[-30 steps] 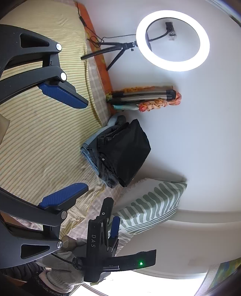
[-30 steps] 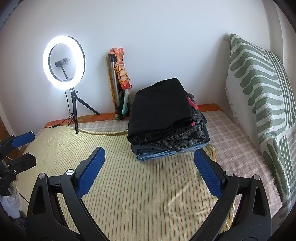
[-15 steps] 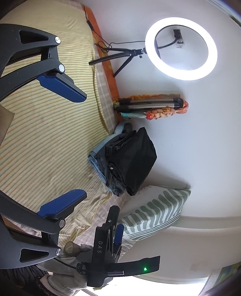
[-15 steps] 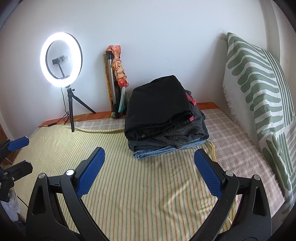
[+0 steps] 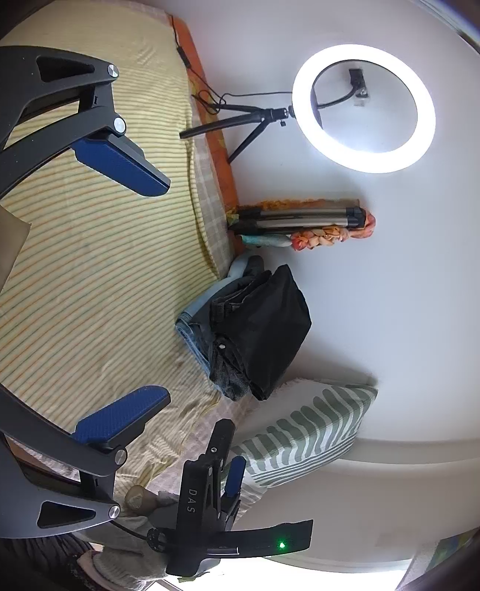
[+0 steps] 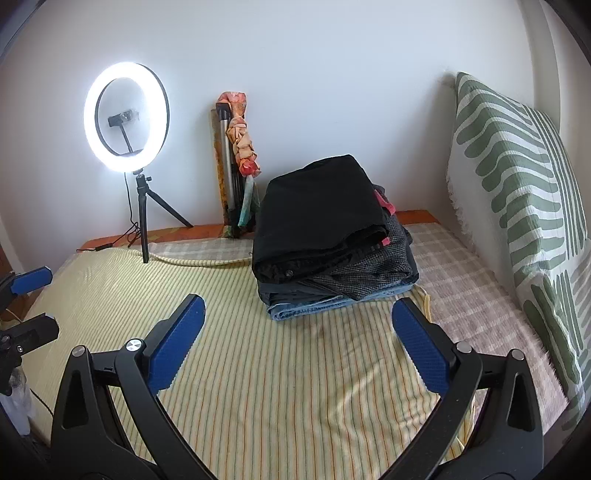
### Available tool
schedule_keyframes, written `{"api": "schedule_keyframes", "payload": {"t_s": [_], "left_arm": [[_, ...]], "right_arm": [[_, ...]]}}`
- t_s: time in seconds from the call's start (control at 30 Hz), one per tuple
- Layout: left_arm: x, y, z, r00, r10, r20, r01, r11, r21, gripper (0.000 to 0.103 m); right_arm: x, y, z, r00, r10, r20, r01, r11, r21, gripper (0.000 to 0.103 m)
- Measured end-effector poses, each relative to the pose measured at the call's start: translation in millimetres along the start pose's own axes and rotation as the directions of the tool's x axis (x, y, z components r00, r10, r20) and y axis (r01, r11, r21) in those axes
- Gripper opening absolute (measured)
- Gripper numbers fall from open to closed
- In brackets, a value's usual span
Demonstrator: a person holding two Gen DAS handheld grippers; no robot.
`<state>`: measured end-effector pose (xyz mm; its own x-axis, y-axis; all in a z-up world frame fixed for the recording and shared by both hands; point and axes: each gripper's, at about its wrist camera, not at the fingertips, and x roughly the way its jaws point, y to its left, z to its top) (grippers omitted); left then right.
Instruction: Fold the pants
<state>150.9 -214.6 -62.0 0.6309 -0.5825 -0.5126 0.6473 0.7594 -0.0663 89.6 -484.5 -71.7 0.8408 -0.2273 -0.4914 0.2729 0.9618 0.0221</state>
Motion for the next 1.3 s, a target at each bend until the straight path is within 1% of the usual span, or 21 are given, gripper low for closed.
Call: {"api": "schedule_keyframes", "payload": {"t_s": [0.47, 0.93, 1.3], "left_arm": [[-5.0, -2.1, 0.2, 1.0, 0.021, 0.008, -0.021, 1.0, 0.02, 0.102], [-3.1, -2.2, -0.3, 1.0, 0.019, 0.004, -0.019, 1.0, 0.024, 0.102], [-2.7, -1.9, -2.6, 1.0, 0.003, -0.003, -0.003, 1.0, 0.022, 0.102]], "right_arm": [[-2.5, 3.8, -0.1, 1.0, -0.006, 0.008, 0.006, 1.0, -0.012, 0.103], [-1.3, 4.2, -0.6, 1.0, 0.002, 0.005, -0.002, 1.0, -0.011, 0.103], [2.0, 3.9, -1.6, 1.0, 0.012, -0.005, -0.012, 1.0, -0.016, 0.103]]}}
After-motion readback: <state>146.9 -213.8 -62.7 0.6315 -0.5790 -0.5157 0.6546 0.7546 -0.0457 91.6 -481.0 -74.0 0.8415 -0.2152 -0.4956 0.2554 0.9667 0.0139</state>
